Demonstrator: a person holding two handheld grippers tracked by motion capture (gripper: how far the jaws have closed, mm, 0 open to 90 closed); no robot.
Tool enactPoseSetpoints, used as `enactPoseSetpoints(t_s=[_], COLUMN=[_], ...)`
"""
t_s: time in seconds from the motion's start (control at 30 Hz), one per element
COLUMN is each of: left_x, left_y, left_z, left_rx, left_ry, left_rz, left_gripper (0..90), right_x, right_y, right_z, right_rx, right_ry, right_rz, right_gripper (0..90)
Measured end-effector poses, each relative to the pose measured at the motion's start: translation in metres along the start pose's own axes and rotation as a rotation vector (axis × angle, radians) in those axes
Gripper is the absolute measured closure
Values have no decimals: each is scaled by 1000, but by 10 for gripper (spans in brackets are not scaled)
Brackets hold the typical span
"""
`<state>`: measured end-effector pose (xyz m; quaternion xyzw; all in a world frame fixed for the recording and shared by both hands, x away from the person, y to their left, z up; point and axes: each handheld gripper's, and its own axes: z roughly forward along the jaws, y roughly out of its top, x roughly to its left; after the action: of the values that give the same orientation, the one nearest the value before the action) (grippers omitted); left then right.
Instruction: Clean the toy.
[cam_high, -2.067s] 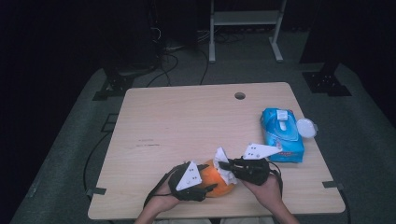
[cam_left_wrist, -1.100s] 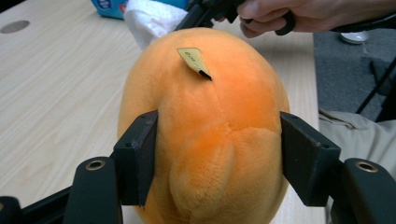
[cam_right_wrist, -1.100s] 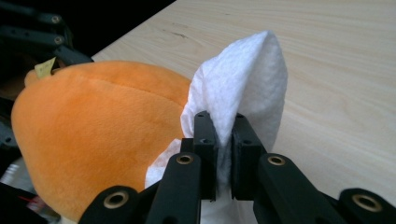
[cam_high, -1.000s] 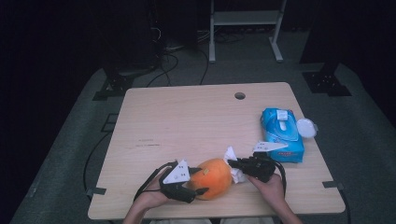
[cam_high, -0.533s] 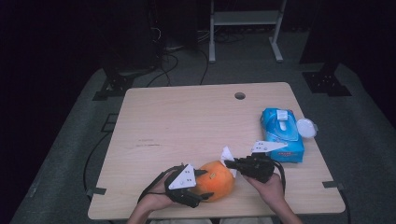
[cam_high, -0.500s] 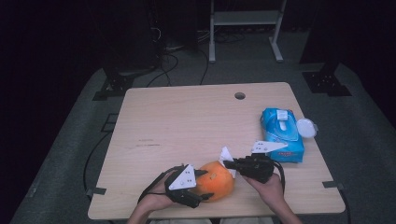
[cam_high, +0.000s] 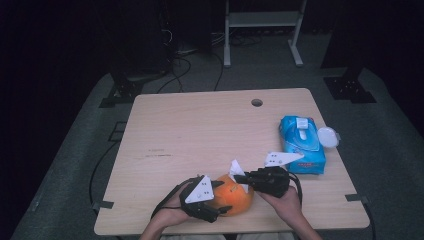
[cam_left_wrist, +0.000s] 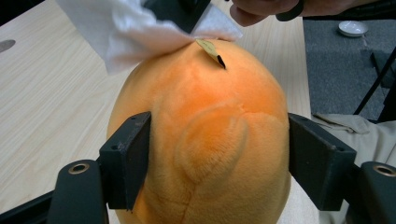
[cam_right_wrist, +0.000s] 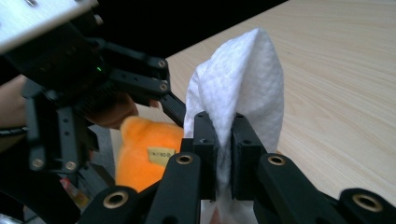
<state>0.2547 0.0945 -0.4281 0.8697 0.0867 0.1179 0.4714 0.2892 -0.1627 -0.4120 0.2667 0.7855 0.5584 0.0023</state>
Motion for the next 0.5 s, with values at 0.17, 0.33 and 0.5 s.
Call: enactPoseSetpoints(t_s=[0.17, 0.33, 0.5], left_x=[5, 6, 5], left_y=[-1, -3, -5], left_z=[-1, 3, 0], left_rx=[-20, -12, -10], left_ry=[21, 22, 1], left_rz=[-62, -77, -48], left_gripper=[202, 175, 276], right_x=[-22, -30, -19], right_y=[-13, -17, -10], right_z=[-3, -7, -4], right_rx=[28, 27, 20], right_ry=[-76, -108, -75], right_rz=[55, 84, 36], right_gripper=[822, 823, 822])
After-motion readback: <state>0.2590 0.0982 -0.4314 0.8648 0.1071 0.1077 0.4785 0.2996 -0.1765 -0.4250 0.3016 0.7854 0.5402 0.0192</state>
